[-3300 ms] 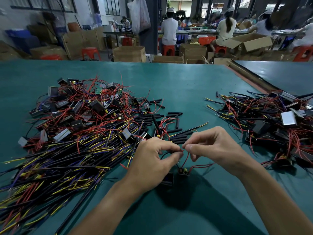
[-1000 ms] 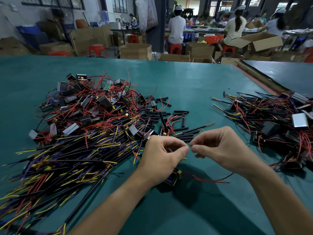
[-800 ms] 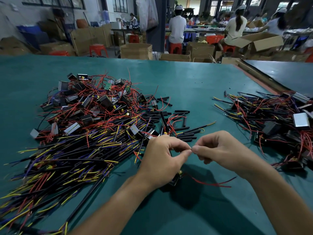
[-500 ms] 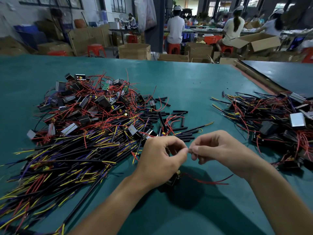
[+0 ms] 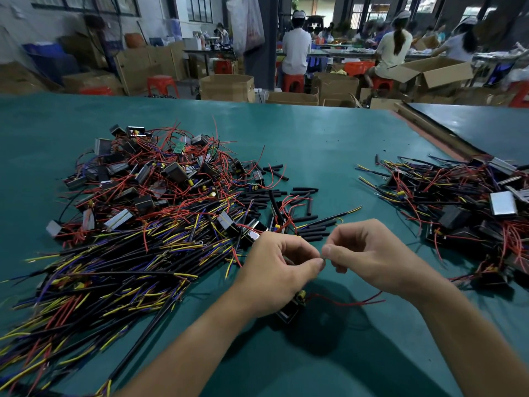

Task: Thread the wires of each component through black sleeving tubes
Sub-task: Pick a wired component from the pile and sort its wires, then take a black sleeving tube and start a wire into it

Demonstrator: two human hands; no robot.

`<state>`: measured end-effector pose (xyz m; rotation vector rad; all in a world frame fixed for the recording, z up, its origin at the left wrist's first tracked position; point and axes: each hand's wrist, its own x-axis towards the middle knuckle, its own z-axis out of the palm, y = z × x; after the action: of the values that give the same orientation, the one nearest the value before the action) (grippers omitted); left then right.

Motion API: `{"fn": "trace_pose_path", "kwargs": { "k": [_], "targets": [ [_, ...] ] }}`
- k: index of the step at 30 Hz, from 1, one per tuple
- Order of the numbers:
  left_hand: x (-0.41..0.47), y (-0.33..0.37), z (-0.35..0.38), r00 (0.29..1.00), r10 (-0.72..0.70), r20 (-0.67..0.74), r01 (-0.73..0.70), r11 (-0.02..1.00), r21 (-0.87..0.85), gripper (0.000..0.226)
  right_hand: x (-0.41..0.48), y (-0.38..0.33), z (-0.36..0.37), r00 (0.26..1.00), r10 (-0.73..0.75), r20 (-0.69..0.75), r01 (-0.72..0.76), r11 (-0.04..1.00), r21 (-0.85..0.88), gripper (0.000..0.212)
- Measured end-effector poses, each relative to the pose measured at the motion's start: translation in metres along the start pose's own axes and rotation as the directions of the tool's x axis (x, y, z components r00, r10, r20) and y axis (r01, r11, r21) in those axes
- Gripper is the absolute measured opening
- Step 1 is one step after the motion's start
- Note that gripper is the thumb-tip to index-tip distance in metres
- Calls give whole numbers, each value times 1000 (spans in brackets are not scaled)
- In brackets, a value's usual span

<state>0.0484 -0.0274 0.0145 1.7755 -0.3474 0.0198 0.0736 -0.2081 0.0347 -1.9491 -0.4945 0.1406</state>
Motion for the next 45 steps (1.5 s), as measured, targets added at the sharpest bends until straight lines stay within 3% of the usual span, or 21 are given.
{"fn": "trace_pose_path", "kwargs": {
  "k": [2,4,6,8,10,13,20,24,28,32,34,36,37,39,41,45],
  "targets": [
    [0,-1,2,998,39,-39,-37,998,51,11,3,3,3,998,69,-1,-69,996,-61,33],
    [-2,0,4,994,84,-66,-78,993,92,10,7,3,6,990,142,12,-143,988,63,43],
    [-1,1,4,993,86,-78,-81,995,62,11,12,8,6,983,165,-81,-152,978,141,43],
    [2,0,1,994,65,-87,-65,998,-5,15,18,22,5,959,78,-272,-123,980,-156,25],
    [5,0,-3,995,35,-97,-40,998,-52,15,20,33,8,954,-5,-300,-152,855,-496,20],
    [7,1,-6,993,10,-122,-21,996,-85,16,25,45,14,973,5,-231,-156,754,-638,34],
    [7,6,-15,989,22,-143,-31,997,-65,14,32,53,15,960,-57,-273,-160,690,-706,20],
    [7,7,-26,997,-75,28,77,994,-77,6,33,55,13,951,-75,-300,-167,691,-704,8],
    [4,8,-29,983,-110,144,120,991,-57,3,32,54,10,951,-38,-306,-194,699,-689,13],
    [4,10,-28,986,-118,118,126,991,-55,10,28,53,-3,956,26,-292,-233,673,-702,23],
    [5,10,-29,986,-132,98,138,989,-60,13,25,45,-7,936,-2,-353,-213,793,-571,17],
    [5,11,-28,986,-144,81,150,986,-75,14,19,31,-5,918,22,-396,-103,977,-185,18],
    [5,11,-28,987,-145,69,150,985,-80,13,16,21,-3,927,40,-374,-31,999,31,18],
    [5,11,-26,989,-142,46,146,985,-96,11,9,5,1,962,37,-271,59,939,338,8],
    [5,11,-24,989,-141,46,145,983,-116,8,5,-5,7,979,3,-205,90,891,446,13],
    [6,10,-22,989,-139,50,145,979,-144,12,5,-8,14,976,-53,-213,129,923,362,22]
  ]
}}
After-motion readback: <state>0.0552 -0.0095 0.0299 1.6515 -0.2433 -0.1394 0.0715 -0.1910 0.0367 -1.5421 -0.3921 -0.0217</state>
